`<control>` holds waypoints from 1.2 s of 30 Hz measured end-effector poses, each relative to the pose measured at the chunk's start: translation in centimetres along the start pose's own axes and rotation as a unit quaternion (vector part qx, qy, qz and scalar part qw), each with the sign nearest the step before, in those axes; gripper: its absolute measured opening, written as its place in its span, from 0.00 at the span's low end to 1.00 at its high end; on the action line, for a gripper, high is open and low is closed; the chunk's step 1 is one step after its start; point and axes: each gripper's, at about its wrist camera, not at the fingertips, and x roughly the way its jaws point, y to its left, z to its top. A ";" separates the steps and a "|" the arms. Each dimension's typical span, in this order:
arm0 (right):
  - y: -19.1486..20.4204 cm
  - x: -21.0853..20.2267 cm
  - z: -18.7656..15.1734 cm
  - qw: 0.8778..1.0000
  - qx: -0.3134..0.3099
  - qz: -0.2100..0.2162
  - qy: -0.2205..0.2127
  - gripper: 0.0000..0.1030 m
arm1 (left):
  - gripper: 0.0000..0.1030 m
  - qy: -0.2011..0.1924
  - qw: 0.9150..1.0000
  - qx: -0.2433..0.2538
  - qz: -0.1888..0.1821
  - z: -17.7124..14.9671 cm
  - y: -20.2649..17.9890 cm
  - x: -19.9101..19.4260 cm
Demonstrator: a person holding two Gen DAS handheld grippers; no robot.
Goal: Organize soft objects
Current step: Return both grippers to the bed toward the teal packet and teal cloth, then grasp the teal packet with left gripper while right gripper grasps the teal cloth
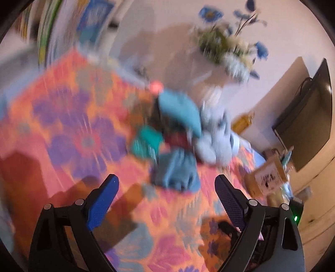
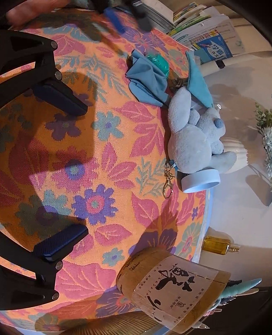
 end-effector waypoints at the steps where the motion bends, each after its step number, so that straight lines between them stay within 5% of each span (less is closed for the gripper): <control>1: 0.0 -0.2 0.2 1.000 0.011 0.013 -0.003 1.00 | 0.91 -0.004 1.000 0.005 0.000 0.7 0.0 -0.1; 4: 0.5 -0.8 1.0 0.993 0.048 0.109 -0.004 1.00 | 0.89 0.028 0.999 -0.022 0.012 2.6 1.6 2.3; 7: 1.8 -1.1 2.0 0.990 0.045 0.135 -0.002 1.00 | 0.88 0.059 0.998 -0.032 -0.004 3.1 3.2 4.5; 10: 5.1 -1.2 3.7 0.993 -0.015 0.116 -0.008 1.00 | 0.88 0.074 0.997 0.005 0.003 3.3 2.8 5.9; 14: 8.3 0.6 5.6 0.992 -0.033 0.126 -0.005 1.00 | 0.88 0.031 0.997 0.044 0.055 3.0 2.7 6.5; 17: 9.4 2.0 5.9 0.990 -0.024 0.137 -0.003 1.00 | 0.85 0.032 0.999 0.012 0.016 3.3 4.0 6.3; 24: 11.0 3.8 6.1 0.994 -0.019 0.104 -0.017 0.97 | 0.85 0.030 0.999 -0.011 -0.005 3.2 4.9 6.0; 27: 11.9 4.1 6.1 0.996 -0.050 0.066 -0.018 0.61 | 0.79 0.033 0.999 0.026 0.007 2.9 3.5 6.4; 32: 11.1 3.4 5.7 0.995 -0.053 0.075 -0.030 0.20 | 0.76 0.033 0.993 0.094 0.060 2.3 0.8 6.9; 36: 8.8 1.8 4.3 0.994 -0.043 0.097 -0.040 0.16 | 0.34 0.064 0.985 0.137 0.078 1.6 -0.4 8.4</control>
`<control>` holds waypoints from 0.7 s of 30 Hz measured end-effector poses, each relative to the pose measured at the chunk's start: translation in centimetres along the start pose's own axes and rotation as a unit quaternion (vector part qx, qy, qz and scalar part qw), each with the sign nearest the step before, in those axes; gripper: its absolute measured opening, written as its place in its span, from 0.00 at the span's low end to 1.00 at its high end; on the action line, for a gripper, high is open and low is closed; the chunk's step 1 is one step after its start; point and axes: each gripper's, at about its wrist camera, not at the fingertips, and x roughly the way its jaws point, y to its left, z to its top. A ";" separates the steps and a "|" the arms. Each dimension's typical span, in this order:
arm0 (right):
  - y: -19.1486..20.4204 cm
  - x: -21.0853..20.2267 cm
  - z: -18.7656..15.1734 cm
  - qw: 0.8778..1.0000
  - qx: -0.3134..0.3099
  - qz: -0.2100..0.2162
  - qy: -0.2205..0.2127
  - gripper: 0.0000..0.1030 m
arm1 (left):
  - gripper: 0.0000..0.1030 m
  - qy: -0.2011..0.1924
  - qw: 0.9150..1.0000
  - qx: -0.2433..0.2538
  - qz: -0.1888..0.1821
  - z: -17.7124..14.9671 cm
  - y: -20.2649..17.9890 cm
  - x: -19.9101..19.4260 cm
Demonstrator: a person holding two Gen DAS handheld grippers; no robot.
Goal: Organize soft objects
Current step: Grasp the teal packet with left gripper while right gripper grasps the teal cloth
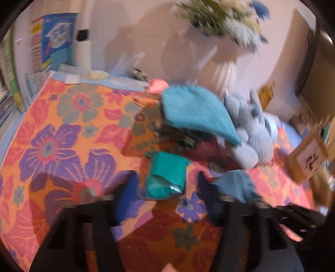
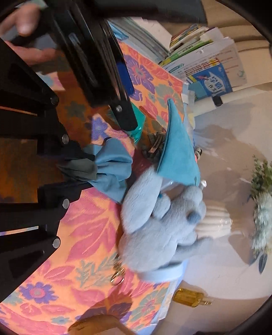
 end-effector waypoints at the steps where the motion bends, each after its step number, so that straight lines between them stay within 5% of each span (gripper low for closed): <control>1: -0.7 -1.6 -1.0 1.000 -0.006 0.008 -0.019 0.16 | 0.34 -0.002 1.000 0.009 0.006 -0.1 -0.3 -0.1; 6: -1.8 -4.9 -2.9 0.999 -0.028 0.001 -0.043 0.16 | 0.34 -0.055 0.998 0.032 -0.008 -0.7 -1.1 -2.2; 10: -5.1 -5.8 -5.1 1.000 0.006 -0.021 -0.009 0.16 | 0.33 -0.083 0.996 0.032 -0.013 -1.2 -1.6 -3.9; 16: -10.2 -5.5 -5.3 0.989 0.129 0.066 0.003 0.27 | 0.34 -0.064 0.995 0.018 -0.076 -2.3 -2.6 -4.1; 21: -10.9 -5.8 -5.3 0.982 0.155 0.110 0.001 0.57 | 0.34 -0.060 0.996 0.001 -0.069 -2.2 -2.0 -3.6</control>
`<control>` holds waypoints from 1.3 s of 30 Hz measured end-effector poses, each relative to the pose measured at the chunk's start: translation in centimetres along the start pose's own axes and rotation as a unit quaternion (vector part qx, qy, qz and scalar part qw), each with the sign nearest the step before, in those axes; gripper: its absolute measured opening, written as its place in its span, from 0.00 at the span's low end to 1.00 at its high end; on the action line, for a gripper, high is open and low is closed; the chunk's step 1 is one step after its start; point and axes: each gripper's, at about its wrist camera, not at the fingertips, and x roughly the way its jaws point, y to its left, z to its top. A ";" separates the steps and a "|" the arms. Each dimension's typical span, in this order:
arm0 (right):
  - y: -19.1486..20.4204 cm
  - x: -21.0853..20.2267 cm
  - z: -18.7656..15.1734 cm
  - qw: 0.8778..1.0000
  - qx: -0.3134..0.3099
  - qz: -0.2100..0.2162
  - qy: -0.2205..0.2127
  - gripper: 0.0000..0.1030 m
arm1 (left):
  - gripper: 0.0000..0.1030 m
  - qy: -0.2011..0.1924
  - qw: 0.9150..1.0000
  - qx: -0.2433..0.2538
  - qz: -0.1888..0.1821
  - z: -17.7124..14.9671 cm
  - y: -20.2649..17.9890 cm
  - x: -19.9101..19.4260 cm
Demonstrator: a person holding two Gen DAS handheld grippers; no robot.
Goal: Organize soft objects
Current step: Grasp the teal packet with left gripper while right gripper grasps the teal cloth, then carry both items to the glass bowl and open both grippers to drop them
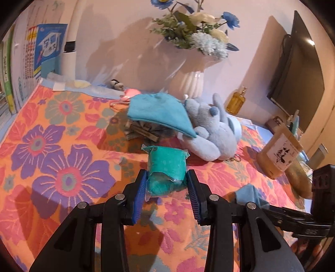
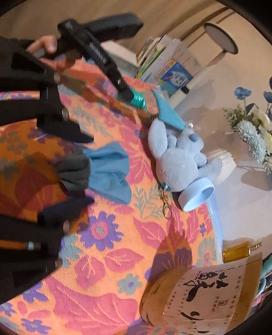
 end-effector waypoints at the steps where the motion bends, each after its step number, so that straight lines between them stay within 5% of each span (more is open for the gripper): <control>1: 0.0 0.0 0.0 1.000 0.005 0.001 0.001 0.57 | 0.34 -0.001 1.000 0.003 -0.004 0.0 -0.1 -0.1; 3: 0.1 -0.1 0.0 1.000 0.023 0.005 -0.002 0.59 | 0.34 0.002 1.000 0.004 -0.030 -0.1 -0.1 -0.2; 7: 1.3 1.1 0.9 1.000 0.020 -0.012 -0.006 0.82 | 0.34 0.005 0.999 -0.024 -0.043 0.0 1.0 0.0; 12: 4.3 3.1 0.7 0.988 -0.045 -0.149 -0.014 0.81 | 0.34 0.006 0.999 -0.024 -0.038 -0.1 0.8 0.1; 15: 5.9 3.8 -0.1 0.972 -0.091 -0.216 -0.018 0.61 | 0.34 0.007 0.999 -0.012 -0.029 -0.1 0.4 0.2; 17: 6.3 3.6 -0.4 0.973 -0.107 -0.205 -0.025 0.30 | 0.34 0.008 1.000 -0.007 -0.027 -0.2 0.3 0.2; 19: 6.1 3.2 -0.6 0.977 -0.106 -0.183 -0.029 0.17 | 0.34 0.009 1.000 -0.003 -0.027 -0.2 0.2 0.2; 26: 5.1 -1.6 -2.2 0.991 -0.082 -0.073 -0.078 0.16 | 0.34 0.004 0.999 0.032 -0.011 -0.9 -1.6 -1.0; 28: 4.7 -2.4 -2.9 0.992 -0.080 -0.072 -0.064 0.16 | 0.34 0.008 0.998 0.056 -0.015 -1.7 -3.4 -1.9; 31: 4.0 -4.0 -3.3 0.993 -0.070 -0.067 -0.068 0.16 | 0.34 -0.012 0.995 0.059 -0.085 -2.4 -6.3 -4.2; 35: 2.3 -11.5 -2.8 0.988 -0.033 -0.066 -0.137 0.16 | 0.34 -0.045 0.986 0.113 -0.110 -1.8 -11.9 -7.1; 39: 0.2 -18.1 -2.6 0.976 -0.013 -0.091 -0.197 0.16 | 0.34 -0.089 0.967 0.191 -0.143 -1.2 -18.6 -10.3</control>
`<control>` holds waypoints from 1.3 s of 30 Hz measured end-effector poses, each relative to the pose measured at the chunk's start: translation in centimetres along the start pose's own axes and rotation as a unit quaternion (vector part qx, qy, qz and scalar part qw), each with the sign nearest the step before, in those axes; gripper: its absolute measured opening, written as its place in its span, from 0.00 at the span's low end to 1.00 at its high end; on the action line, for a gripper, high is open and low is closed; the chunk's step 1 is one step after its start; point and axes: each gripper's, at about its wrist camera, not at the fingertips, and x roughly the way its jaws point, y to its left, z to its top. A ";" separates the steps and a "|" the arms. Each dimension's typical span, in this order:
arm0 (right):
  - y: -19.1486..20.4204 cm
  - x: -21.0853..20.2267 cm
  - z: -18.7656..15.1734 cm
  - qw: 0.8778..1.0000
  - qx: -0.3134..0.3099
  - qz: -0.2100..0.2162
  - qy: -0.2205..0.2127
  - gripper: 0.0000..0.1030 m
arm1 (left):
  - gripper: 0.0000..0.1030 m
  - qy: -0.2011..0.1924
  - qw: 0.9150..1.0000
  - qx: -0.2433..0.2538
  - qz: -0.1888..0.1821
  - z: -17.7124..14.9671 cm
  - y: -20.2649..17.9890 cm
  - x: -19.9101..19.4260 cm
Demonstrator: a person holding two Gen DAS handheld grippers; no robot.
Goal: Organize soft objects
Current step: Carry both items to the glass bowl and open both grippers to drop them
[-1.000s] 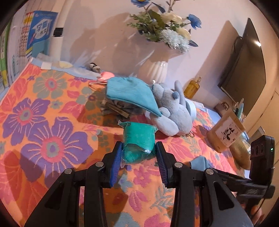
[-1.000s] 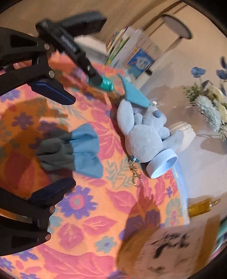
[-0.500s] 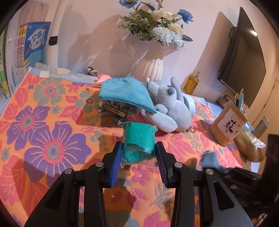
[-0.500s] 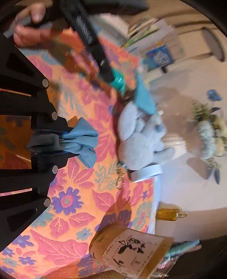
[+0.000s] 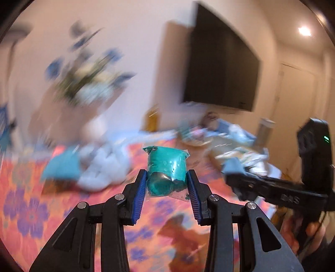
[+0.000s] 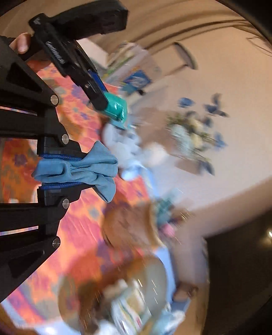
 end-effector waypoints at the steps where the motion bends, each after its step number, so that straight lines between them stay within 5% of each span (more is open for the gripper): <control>1: -0.9 -1.2 0.5 1.000 0.001 -0.020 -0.014 0.16 | 0.34 -0.008 1.000 0.013 -0.010 0.7 -1.4 0.0; 11: -11.7 -6.9 7.5 0.982 0.093 -0.145 -0.080 0.16 | 0.34 0.023 0.994 0.085 -0.072 8.1 -12.1 9.2; 17: -19.4 -5.5 8.8 0.964 0.144 -0.222 -0.036 0.16 | 0.34 0.074 0.988 0.089 -0.103 7.0 -15.7 15.4; 23: -22.1 -3.8 8.5 0.956 0.155 -0.251 0.003 0.19 | 0.35 0.091 0.988 0.099 -0.080 5.8 -16.3 18.8; 25: -22.4 -3.6 8.4 0.954 0.159 -0.252 0.008 0.29 | 0.66 0.097 0.987 0.099 -0.077 5.7 -16.3 19.4; 26: -22.7 -3.3 8.3 0.954 0.163 -0.252 0.012 0.47 | 0.76 0.094 0.988 0.098 -0.069 5.7 -16.3 19.4; 28: -23.2 -3.4 8.0 0.950 0.173 -0.261 0.009 0.59 | 0.86 0.080 0.990 0.097 -0.068 5.8 -15.8 18.9; 36: -21.4 -6.3 7.5 0.946 0.166 -0.278 -0.023 0.59 | 0.86 0.057 0.994 0.074 -0.062 6.5 -12.8 13.9; 39: -18.8 -6.8 7.8 0.944 0.124 -0.305 -0.037 0.59 | 0.86 0.037 0.997 0.067 -0.022 6.2 -10.1 10.2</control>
